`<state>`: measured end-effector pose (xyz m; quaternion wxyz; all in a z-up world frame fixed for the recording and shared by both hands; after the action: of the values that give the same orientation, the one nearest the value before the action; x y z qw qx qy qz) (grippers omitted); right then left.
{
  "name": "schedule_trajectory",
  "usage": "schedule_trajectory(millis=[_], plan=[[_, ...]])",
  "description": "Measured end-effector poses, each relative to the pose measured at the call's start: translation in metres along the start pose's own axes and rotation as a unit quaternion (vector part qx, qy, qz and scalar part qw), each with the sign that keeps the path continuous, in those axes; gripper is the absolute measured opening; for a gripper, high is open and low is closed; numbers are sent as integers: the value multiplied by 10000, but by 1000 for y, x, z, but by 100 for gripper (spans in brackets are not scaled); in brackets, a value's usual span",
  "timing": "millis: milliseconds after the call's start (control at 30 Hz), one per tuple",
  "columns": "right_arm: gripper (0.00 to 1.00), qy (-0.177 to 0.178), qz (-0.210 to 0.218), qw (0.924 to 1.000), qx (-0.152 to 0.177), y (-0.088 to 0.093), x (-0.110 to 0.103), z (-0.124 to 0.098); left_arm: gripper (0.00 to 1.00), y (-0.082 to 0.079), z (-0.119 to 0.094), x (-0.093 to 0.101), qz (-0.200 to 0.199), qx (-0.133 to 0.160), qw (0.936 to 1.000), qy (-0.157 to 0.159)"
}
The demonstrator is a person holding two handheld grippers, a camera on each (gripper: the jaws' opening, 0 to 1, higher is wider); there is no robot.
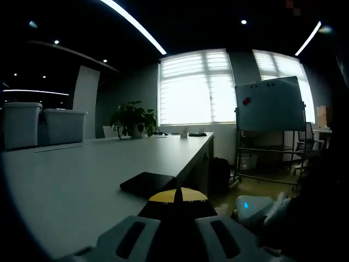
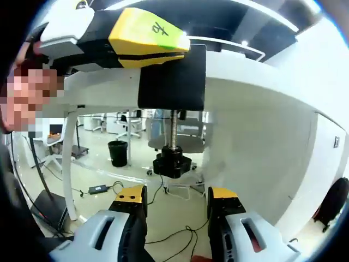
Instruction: Clamp the fixed fixture on the desktop, loosen the retaining clip, secure it to the edge of the desk, and tighten the retaining clip.
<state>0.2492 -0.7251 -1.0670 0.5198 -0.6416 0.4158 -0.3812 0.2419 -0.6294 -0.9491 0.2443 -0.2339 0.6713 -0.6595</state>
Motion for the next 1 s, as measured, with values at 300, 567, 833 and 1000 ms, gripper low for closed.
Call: schedule_trajectory(millis=[300,567,833,1000], plan=[[45,344,-116,9993,120,-16,-12,17,1,0,-1,-1,-22,39,10000,20],[26,511,-296,9977,331,-25,-14,15,1,0,-2,-1,-5,48,10000,-11],[25,-48,-368,9985,398,-24,-6,15,1,0,-1,0,24,43,9999,-108],[24,-1056,-603,9917,415,-24,6,15,0,-1,0,-1,12,-12,9999,-145]])
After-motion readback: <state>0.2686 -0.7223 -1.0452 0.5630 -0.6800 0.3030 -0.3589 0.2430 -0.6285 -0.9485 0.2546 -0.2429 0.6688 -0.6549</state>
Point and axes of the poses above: the point that each gripper's makers call its tool centre point, and the gripper's own axes: z roughly forward along the fingers, x roughly to its right, y roughly out of its underside, the point moved 9 cm from there along -z, roughly backward along the fingers, and after that the axes turned 7 degrees about -y, right-handed, at the moved point
